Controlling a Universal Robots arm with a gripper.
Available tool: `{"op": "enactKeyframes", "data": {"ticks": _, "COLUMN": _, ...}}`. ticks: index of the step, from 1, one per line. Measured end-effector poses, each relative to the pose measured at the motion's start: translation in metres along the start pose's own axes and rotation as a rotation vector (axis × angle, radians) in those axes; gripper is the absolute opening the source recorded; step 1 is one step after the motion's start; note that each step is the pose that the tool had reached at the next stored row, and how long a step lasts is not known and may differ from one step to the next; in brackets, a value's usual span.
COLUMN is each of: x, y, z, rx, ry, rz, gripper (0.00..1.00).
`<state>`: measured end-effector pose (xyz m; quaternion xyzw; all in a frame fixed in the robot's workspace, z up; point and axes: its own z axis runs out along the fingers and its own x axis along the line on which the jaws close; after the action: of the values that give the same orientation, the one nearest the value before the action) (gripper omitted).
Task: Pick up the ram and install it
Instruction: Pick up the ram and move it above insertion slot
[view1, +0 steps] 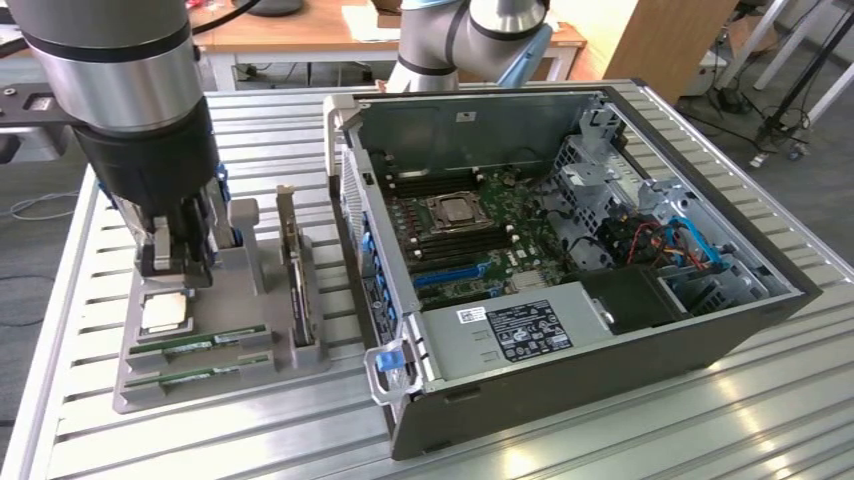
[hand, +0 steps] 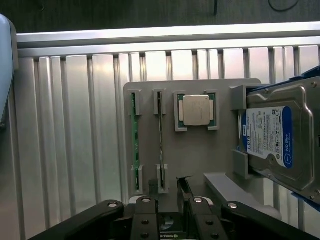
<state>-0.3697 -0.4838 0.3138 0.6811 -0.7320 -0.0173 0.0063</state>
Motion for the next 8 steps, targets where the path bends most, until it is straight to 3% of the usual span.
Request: {"op": "enactKeyframes", "data": {"ticks": 8, "x": 0.0107, "y": 0.0002, "z": -0.0001, "rx": -0.0002, "ry": 0.0003, "rz": -0.011, "gripper": 0.30}}
